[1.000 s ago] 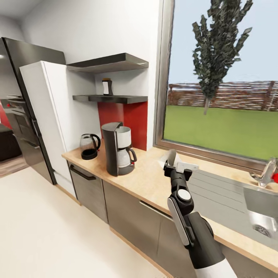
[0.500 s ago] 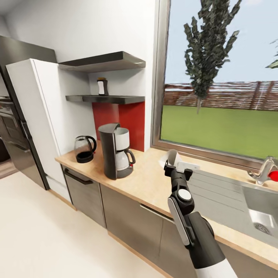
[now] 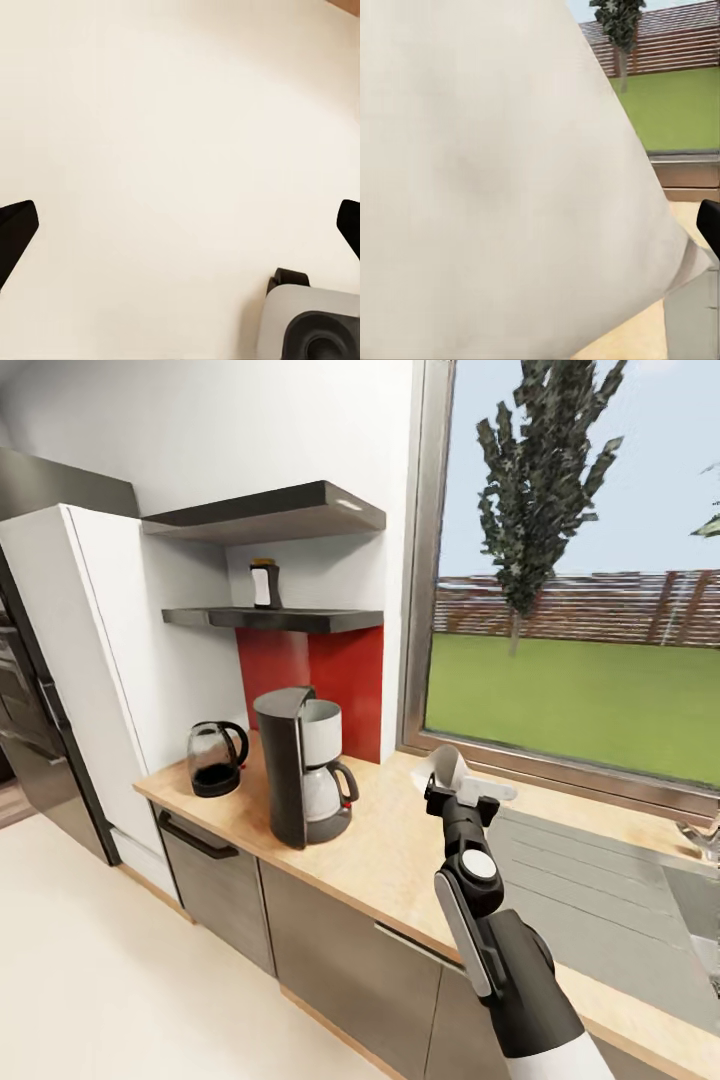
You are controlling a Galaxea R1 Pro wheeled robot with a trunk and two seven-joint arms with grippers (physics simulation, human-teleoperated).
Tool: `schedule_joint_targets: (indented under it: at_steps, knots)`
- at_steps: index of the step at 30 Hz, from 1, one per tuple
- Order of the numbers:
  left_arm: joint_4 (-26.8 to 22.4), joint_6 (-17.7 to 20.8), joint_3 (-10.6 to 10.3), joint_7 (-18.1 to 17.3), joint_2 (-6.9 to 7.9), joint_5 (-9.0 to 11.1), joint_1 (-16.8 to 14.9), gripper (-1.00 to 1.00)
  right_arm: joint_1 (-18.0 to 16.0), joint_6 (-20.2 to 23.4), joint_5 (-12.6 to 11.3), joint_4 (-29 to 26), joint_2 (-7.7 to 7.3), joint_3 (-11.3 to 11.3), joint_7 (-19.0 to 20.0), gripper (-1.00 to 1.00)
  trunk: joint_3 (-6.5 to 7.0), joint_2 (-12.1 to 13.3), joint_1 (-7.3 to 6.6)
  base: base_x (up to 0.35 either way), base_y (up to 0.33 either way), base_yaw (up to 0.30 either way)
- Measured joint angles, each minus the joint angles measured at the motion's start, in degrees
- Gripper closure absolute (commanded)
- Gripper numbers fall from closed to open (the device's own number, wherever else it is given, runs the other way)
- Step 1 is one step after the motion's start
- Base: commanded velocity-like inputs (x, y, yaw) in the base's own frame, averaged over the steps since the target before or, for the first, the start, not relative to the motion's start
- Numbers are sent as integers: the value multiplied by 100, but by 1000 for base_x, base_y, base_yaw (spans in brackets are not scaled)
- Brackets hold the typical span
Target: Set up a coffee station on the kitchen countertop: keep the coffee maker on the countertop, move the bottle of coffee from the kitchen shelf to the counter next to the coffee maker, place a paper coffee filter on top of the coffee maker, put the saucer next to the coffee maker with the coffee cup on the saucer, and place the electric kettle next to the coffee maker.
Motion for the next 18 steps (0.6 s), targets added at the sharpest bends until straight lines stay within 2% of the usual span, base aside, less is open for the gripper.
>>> schedule_joint_targets:
  at_steps: [8,13,15,18]
  knots:
    - [138,56,-6,27,23,6,44,-100,0,129,-9,31,19,5,1,100,12,0,1,10,0,-71]
    - [726,54,-18,21,33,-23,94,-100,-8,856,-21,20,67,12,16,100,13,0,1,0,0,-3]
    - [936,70,-25,31,43,-34,109,-100,-39,1199,-39,19,132,20,23,100,13,0,1,0,0,0]
    - [1115,90,-43,34,83,-48,185,-100,-295,1639,-228,17,134,22,30,100,13,0,1,0,0,0]
